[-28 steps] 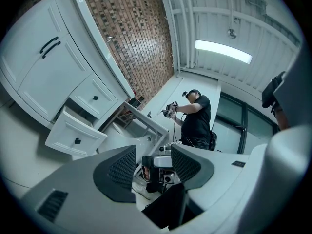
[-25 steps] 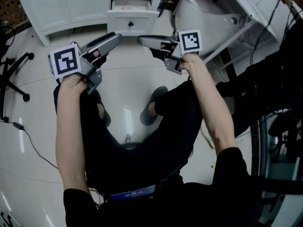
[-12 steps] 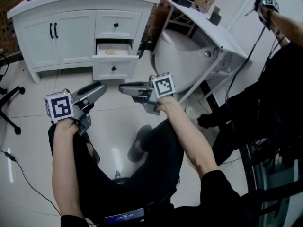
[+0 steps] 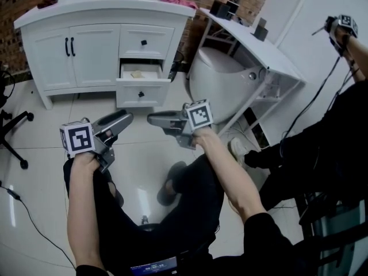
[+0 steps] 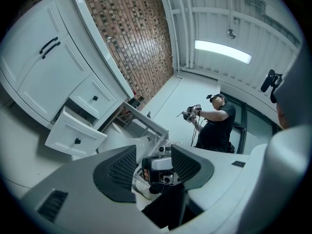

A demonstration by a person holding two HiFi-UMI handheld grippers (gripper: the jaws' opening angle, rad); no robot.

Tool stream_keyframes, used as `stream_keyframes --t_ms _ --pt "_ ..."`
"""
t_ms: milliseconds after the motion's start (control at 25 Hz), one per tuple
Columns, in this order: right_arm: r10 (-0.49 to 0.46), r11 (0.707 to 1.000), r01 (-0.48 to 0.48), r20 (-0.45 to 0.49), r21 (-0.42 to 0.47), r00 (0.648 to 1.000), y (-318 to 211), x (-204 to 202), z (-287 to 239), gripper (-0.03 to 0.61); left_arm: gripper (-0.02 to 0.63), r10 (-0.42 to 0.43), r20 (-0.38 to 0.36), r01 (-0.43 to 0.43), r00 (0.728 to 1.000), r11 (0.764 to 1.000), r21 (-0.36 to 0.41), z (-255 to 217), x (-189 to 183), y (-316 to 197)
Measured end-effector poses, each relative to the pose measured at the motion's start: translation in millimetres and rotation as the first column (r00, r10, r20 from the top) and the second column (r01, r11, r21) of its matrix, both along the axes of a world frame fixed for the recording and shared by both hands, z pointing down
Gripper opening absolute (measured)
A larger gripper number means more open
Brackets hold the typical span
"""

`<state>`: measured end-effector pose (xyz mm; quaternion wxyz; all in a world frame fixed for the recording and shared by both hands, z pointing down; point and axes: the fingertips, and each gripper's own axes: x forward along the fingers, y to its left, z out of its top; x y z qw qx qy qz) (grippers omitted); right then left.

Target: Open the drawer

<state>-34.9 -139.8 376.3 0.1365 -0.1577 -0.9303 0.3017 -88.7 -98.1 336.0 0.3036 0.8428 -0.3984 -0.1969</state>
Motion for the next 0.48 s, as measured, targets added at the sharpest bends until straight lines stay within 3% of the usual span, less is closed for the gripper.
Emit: stream_keyframes --t_ms 480 --pt "0.001 1.000 -0.001 -0.007 -0.001 1.000 0.2 0.0 -1.5 0.069 0.219 -0.004 0.014 0.004 1.000 1.000 0.002 -5.3 0.0 0.8"
